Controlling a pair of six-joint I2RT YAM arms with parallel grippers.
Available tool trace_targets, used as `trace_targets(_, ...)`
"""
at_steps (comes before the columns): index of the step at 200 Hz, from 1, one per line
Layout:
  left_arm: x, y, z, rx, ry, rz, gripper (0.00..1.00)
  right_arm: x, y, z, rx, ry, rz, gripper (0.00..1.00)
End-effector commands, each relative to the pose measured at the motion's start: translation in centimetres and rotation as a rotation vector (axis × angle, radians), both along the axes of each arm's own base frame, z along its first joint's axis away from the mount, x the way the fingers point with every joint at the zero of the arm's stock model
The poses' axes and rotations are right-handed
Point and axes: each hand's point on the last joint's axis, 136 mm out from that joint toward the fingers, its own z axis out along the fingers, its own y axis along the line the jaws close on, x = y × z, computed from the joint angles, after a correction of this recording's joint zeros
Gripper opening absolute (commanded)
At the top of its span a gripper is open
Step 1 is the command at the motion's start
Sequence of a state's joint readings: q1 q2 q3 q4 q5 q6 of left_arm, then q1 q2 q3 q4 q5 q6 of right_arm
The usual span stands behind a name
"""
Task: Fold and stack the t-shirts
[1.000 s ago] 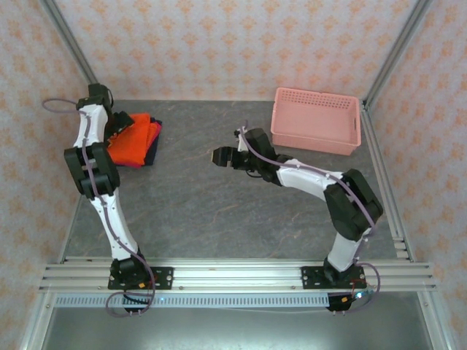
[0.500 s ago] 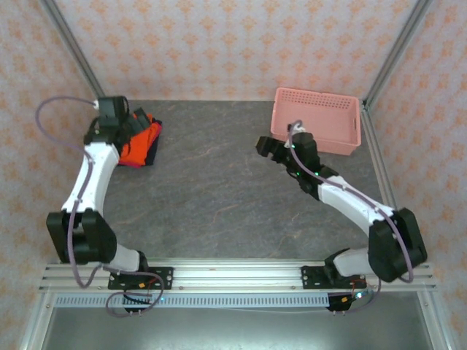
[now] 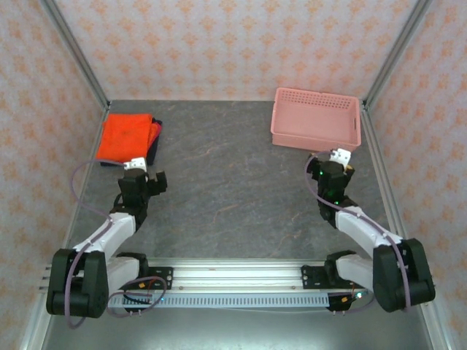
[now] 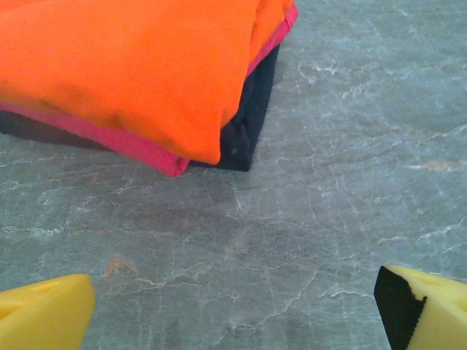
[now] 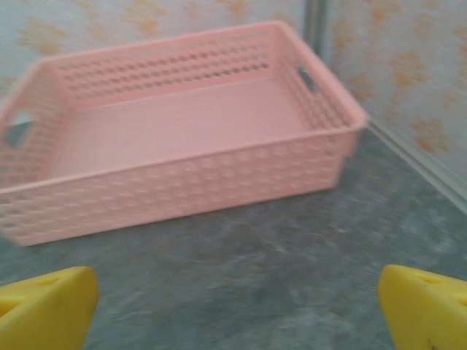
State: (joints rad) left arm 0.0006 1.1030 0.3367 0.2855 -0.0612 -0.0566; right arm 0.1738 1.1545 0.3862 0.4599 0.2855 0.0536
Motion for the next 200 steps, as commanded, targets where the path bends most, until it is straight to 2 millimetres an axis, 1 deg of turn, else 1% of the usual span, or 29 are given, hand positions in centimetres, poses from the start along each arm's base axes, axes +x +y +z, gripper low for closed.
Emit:
trace_targets(1,2.1,0.1,3.2,0.080,-0.174,-0.037,1.00,0.2,-2.8,-0.8,-0.020,-0.091,-0.088,0.99)
trace_targets(4,2.2,-0.1,3.4,0.078,-0.192,-0.045,1.00,0.2,-3.0,-1.1,-0.015,-0.097,-0.088,0.99)
trace_targets(14,2.7,-0.6,3.7,0.078,-0.224,-0.084,1.00,0.6,-3.3,-1.0,-0.029,-0.113,-0.084,0.99)
trace_targets(24,3.2,-1.0,3.4,0.085,-0.200,-0.115,1.00,1.0,-3.3,-0.8,-0.023,-0.114,-0.067,1.00)
trace_targets(33,3.6,-1.0,3.1,0.096,-0.185,-0.118,1.00,1.5,-3.3,-1.0,-0.010,-0.115,-0.050,1.00)
trace_targets(54,4.4,-1.1,2.7,0.089,-0.140,-0.131,1.00,2.3,-3.0,-2.8,0.016,-0.092,-0.002,1.00)
trace_targets(68,4.6,-1.4,2.7,0.068,-0.154,-0.139,1.00,2.7,-2.7,-4.2,0.020,-0.086,0.020,1.00)
trace_targets(80,4.8,-1.7,3.0,0.049,-0.179,-0.136,1.00,3.3,-2.3,-4.0,0.017,-0.097,0.049,1.00)
trace_targets(83,4.9,-1.6,2.9,0.049,-0.177,-0.133,1.00,3.2,-2.2,-4.5,0.017,-0.065,0.051,1.00)
trace_targets(91,5.2,-1.5,2.9,0.048,-0.168,-0.122,1.00,3.4,-2.1,-4.8,0.019,-0.019,0.056,1.00)
trace_targets(108,5.9,-2.1,3.1,0.026,-0.203,-0.135,1.00,4.1,-2.1,-4.7,0.017,-0.028,0.059,0.99)
trace_targets(118,6.3,-2.3,2.7,0.046,-0.178,-0.130,1.00,4.1,-2.0,-4.9,0.019,0.005,0.065,0.99)
trace_targets(126,6.6,-2.3,2.1,0.053,-0.163,-0.125,1.00,4.2,-2.0,-4.8,0.019,-0.006,0.065,0.99)
trace_targets(140,6.8,-2.0,0.2,0.062,-0.157,-0.105,1.00,4.1,-2.0,-4.8,0.017,-0.009,0.067,0.99)
trace_targets(147,7.0,-2.0,0.3,0.068,-0.176,-0.105,1.00,4.1,-2.0,-4.8,0.019,-0.004,0.065,0.99)
trace_targets(155,6.9,-2.3,-0.1,0.061,-0.125,-0.120,1.00,4.2,-2.0,-4.9,0.018,-0.009,0.066,0.99)
trace_targets(160,7.2,-2.2,0.2,0.058,-0.138,-0.109,1.00,4.2,-2.0,-4.8,0.018,-0.013,0.066,0.99)
trace_targets(169,7.0,-1.4,0.0,0.060,-0.129,-0.068,1.00,4.2,-2.0,-4.8,0.018,-0.010,0.066,0.99)
trace_targets(200,7.1,-1.4,0.1,0.062,-0.135,-0.066,1.00,4.2,-2.0,-4.8,0.018,-0.011,0.065,0.99)
